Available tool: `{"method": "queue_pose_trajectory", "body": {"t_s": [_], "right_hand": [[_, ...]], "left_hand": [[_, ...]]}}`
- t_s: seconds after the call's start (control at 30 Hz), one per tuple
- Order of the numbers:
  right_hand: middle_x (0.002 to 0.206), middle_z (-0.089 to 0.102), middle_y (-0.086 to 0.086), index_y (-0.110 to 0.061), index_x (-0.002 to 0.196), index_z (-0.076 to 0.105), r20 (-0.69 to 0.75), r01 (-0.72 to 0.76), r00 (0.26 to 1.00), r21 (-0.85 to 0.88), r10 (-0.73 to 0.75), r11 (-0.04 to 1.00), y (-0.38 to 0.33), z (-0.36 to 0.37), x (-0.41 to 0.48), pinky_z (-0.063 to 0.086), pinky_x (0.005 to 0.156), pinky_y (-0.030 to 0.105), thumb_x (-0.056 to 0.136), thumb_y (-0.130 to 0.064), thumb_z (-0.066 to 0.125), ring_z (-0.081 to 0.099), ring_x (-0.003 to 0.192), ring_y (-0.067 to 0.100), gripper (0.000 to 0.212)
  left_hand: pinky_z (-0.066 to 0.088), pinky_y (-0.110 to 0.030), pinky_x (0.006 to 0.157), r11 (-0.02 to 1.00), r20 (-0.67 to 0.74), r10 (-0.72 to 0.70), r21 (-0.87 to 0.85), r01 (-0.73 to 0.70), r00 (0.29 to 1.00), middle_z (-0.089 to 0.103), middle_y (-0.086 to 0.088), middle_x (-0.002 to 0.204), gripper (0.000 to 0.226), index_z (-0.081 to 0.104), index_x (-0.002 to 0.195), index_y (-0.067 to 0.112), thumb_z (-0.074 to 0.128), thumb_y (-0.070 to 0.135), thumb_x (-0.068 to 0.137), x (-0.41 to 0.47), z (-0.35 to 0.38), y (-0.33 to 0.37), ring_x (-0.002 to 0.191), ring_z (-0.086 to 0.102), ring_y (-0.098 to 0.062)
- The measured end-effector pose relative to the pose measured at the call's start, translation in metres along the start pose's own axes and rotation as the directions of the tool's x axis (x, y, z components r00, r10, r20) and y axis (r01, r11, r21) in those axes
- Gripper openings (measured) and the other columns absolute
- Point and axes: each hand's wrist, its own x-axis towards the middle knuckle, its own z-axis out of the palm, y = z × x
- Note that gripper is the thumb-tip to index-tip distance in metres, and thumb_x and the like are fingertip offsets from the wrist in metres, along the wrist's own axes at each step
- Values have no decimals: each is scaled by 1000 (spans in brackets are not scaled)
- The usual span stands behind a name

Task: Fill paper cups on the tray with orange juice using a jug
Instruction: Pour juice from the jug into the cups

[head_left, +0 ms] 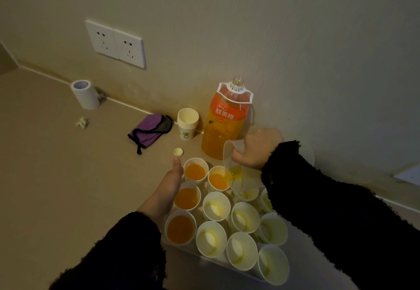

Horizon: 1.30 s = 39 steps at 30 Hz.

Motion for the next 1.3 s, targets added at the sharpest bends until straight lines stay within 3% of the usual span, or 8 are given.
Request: {"method": "queue_pose_trajectory", "body": {"t_s": [0.23,0.5,0.77,0.93,1.1,1.2,1.3], "right_hand": [[51,43,-3,-18,54,47,-1,32,999,-43,-32,999,-6,-3,-3,30,52,19,90,-65,26,40,48,10,63],[54,43,-2,-17,55,43,24,154,988,-117,-152,981,-17,-15,-10,26,49,21,92,-61,29,39,49,11,60],[54,41,-1,-16,56,42,28,228,973,-205,-227,952,-31,-16,-13,26,49,22,92,-61,29,38,50,12,59],[56,39,0,-15,57,41,59,255,967,-230,-248,939,-40,-14,-19,27,51,23,94,-57,30,37,52,13,57],[55,40,-1,-16,56,41,5,218,975,-198,-221,956,-35,-15,-20,27,51,22,93,-58,30,38,51,12,57],[53,42,-2,-16,54,45,-70,129,988,-112,-138,985,-22,-17,-21,33,55,23,90,-60,30,40,49,12,59],[49,42,-4,-18,51,48,-167,34,985,-7,-35,999,-3,-17,-24,34,54,22,88,-66,27,42,47,11,64]], "left_hand": [[31,-32,99,1000,-12,-7,-17,6,1000,44,-11,144,68,40,141,6,9,51,100,-3,-1,1,135,37,-26],[28,-36,107,1000,-1,-6,-25,6,1000,44,-11,145,70,40,141,7,9,53,99,-5,-1,0,136,35,-26],[30,-33,101,999,-9,-2,-43,1,1000,45,-11,144,68,39,141,7,10,52,100,-7,-5,-2,135,37,-26],[28,-34,105,999,0,-5,-53,5,1000,42,-10,146,69,35,144,7,10,53,99,-6,-8,-5,137,35,-25],[27,-26,87,997,-8,40,-69,-41,999,45,-11,143,68,36,143,6,11,52,99,-5,-5,-5,134,39,-24],[28,-31,103,995,8,74,-67,-74,997,41,-9,147,71,35,144,7,11,55,98,-5,0,4,137,34,-25],[17,-41,114,993,10,99,-70,-98,995,33,-6,153,77,31,147,12,9,64,94,-9,9,23,142,25,-24]]}}
